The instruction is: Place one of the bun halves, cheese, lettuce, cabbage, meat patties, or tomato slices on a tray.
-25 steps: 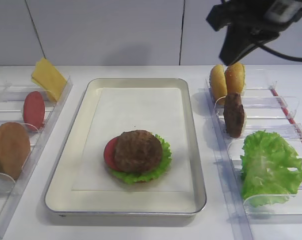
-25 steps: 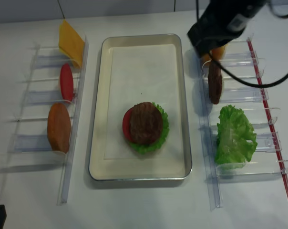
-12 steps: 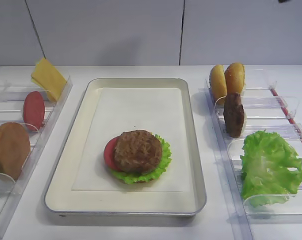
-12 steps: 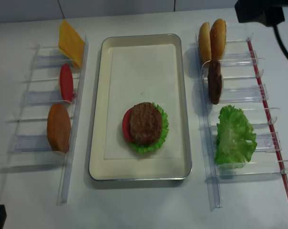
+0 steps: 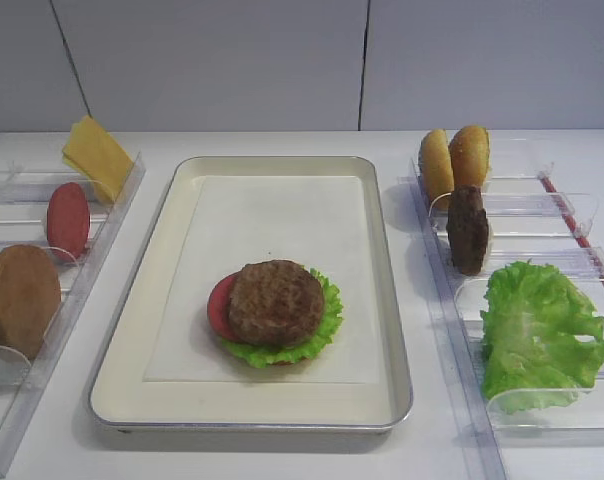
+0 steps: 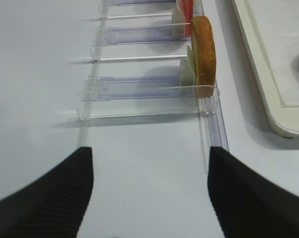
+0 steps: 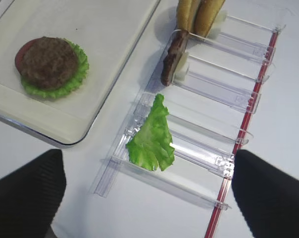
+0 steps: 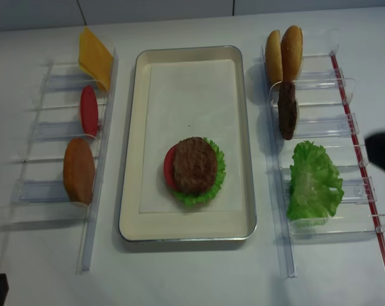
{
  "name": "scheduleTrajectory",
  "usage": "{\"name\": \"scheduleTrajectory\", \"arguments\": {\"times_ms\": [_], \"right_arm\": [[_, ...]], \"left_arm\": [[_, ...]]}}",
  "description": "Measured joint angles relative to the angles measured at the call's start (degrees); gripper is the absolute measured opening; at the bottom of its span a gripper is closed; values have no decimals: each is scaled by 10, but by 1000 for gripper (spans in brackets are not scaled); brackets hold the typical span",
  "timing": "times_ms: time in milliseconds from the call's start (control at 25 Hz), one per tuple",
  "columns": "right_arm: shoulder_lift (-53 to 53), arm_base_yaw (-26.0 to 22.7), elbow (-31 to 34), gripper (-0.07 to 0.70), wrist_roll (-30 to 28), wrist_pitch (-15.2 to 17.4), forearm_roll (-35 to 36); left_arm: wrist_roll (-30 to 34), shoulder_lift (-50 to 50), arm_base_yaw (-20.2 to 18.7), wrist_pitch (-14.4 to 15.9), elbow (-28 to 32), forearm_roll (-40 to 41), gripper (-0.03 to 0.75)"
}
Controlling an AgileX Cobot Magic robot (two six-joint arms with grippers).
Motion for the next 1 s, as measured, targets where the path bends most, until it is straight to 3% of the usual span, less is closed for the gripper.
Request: {"name": "scheduleTrajectory", "arguments": {"times_ms": [240,600,840,1000], "right_arm": [[-151,0,130,641,9,-40,-4],[-280,0,240,634,28,-45,-17],[-312,-1,276,622,29,-44,-19],[-329,-40,276,622,19,-45,-20]], "left_arm": [[0,0,0,0,0,0,490],[0,0,0,0,0,0,490],[0,0,0,0,0,0,490],[0,0,0,0,0,0,490]]}}
